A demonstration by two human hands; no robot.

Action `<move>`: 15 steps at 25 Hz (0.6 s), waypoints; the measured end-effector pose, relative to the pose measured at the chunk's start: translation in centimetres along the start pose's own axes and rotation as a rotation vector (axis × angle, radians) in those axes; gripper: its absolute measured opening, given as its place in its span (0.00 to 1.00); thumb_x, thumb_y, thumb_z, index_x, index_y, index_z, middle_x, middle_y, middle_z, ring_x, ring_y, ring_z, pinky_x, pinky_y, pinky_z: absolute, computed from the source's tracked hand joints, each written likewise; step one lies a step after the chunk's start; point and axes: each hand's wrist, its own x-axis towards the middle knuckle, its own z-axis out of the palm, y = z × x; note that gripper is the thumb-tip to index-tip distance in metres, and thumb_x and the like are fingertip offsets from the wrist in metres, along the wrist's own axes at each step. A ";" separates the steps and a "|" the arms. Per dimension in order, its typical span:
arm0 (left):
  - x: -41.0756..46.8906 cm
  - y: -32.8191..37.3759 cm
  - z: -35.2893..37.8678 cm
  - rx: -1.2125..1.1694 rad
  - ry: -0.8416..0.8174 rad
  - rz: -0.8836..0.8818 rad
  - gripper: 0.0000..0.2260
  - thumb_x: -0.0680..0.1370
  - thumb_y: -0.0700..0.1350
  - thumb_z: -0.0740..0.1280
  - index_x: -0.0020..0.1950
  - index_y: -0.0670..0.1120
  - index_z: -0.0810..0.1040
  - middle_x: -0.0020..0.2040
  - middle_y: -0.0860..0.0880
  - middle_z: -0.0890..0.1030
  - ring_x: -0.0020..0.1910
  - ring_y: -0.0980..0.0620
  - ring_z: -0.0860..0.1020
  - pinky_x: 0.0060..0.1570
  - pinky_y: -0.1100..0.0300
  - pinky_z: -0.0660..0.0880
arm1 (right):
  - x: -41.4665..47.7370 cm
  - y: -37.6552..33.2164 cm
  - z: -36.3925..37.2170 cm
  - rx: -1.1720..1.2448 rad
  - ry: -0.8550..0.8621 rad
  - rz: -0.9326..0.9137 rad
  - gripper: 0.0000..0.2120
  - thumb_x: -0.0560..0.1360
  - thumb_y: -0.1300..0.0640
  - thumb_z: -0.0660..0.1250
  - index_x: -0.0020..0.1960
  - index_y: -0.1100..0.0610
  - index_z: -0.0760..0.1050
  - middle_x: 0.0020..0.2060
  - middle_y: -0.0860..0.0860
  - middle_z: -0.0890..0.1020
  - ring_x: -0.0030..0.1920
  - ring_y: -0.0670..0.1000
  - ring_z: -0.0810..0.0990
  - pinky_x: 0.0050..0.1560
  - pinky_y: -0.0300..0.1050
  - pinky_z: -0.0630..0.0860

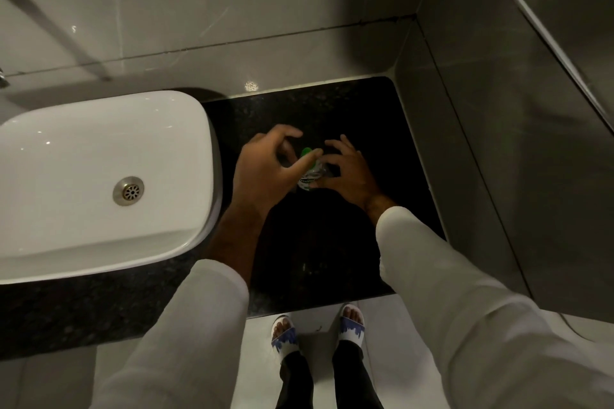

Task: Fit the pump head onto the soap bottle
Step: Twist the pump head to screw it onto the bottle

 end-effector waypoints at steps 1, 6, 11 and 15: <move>0.3 0.3 0.1 0.043 -0.024 0.030 0.16 0.77 0.51 0.75 0.58 0.42 0.83 0.46 0.44 0.86 0.44 0.46 0.85 0.48 0.43 0.82 | 0.0 -0.1 -0.1 -0.004 -0.003 0.006 0.22 0.72 0.45 0.74 0.64 0.49 0.81 0.78 0.48 0.66 0.82 0.54 0.49 0.80 0.63 0.46; 1.1 0.6 0.3 0.069 -0.056 -0.013 0.09 0.78 0.45 0.74 0.49 0.39 0.86 0.46 0.42 0.88 0.45 0.44 0.87 0.50 0.44 0.83 | -0.2 -0.3 -0.5 0.019 -0.003 0.014 0.22 0.72 0.46 0.75 0.64 0.50 0.81 0.78 0.49 0.65 0.82 0.54 0.49 0.80 0.62 0.46; 1.0 1.3 1.2 -0.037 0.008 -0.188 0.09 0.78 0.43 0.75 0.44 0.37 0.83 0.41 0.41 0.86 0.40 0.42 0.86 0.45 0.44 0.84 | -0.4 -0.3 -0.3 0.020 0.001 0.023 0.22 0.71 0.46 0.75 0.63 0.51 0.81 0.78 0.49 0.66 0.82 0.54 0.49 0.80 0.62 0.47; 0.9 1.1 1.2 -0.121 -0.002 -0.244 0.09 0.78 0.44 0.75 0.45 0.38 0.82 0.41 0.41 0.86 0.42 0.43 0.86 0.46 0.47 0.84 | -0.5 -0.4 -0.4 0.039 0.009 0.019 0.22 0.71 0.46 0.76 0.63 0.51 0.81 0.78 0.50 0.66 0.82 0.55 0.50 0.80 0.62 0.47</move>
